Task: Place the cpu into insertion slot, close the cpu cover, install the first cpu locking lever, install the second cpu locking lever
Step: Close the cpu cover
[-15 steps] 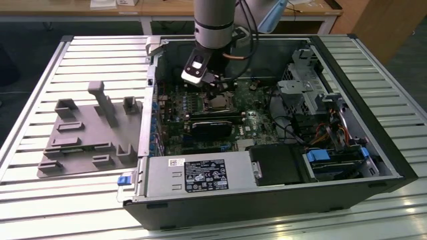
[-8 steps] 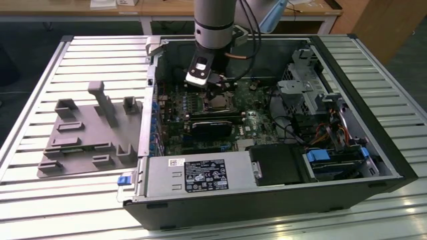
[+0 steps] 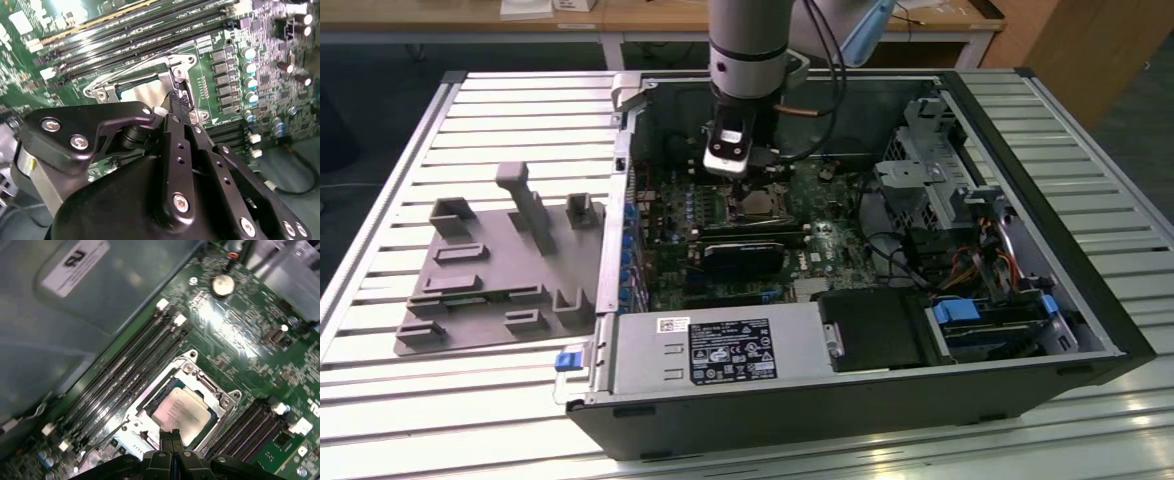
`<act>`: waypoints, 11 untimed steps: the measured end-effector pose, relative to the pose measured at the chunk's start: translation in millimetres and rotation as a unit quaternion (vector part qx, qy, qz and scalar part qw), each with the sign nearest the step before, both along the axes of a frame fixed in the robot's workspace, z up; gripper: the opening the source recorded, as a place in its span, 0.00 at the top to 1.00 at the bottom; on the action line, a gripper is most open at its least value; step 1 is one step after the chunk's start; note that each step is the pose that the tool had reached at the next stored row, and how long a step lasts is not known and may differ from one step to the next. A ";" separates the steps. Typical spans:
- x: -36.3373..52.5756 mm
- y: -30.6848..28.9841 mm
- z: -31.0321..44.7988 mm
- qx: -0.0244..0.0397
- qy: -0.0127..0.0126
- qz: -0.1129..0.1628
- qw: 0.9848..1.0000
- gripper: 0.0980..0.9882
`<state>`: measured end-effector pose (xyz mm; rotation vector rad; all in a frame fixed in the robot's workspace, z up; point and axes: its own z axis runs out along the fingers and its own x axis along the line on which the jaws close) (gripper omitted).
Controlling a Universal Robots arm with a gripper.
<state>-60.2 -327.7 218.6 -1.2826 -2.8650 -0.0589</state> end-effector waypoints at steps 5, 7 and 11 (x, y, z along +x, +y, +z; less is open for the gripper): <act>0.0 0.0 -0.6 0.000 0.000 0.045 0.999 0.99; 0.0 0.0 -0.9 0.000 0.000 0.064 0.998 0.99; 0.0 0.0 -1.4 0.000 0.000 0.100 0.995 0.99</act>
